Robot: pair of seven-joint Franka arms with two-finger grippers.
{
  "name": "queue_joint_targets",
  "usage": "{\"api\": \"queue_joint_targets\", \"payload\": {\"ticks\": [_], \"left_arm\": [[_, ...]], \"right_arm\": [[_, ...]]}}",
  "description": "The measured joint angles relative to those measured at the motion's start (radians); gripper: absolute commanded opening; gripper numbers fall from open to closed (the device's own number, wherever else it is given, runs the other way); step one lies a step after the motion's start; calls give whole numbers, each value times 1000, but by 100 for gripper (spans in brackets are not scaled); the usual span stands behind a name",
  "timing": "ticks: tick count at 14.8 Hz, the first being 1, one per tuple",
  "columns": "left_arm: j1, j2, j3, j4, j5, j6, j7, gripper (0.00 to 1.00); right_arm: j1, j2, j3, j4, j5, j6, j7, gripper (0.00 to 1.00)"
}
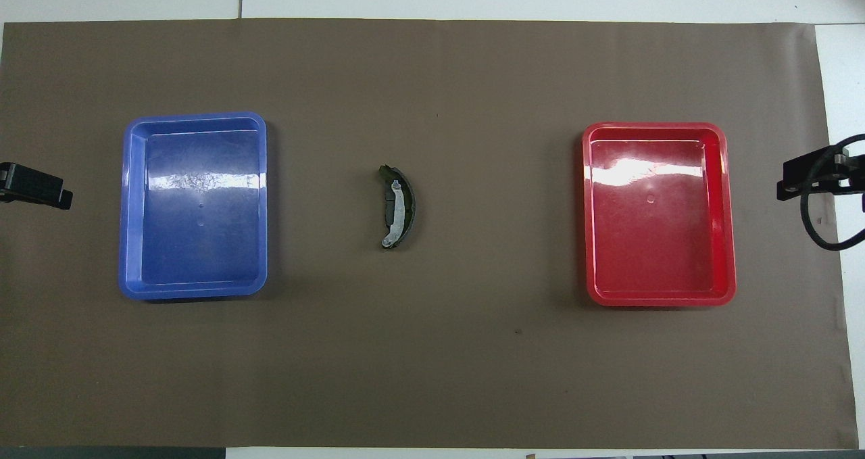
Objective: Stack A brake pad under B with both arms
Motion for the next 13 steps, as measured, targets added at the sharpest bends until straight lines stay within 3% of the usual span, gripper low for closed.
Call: {"api": "queue_joint_targets", "payload": {"ticks": [13], "left_arm": [[0, 0, 0, 0, 0, 0, 0, 99]], "right_arm": [[47, 0, 10, -3, -2, 26, -1, 99]]}}
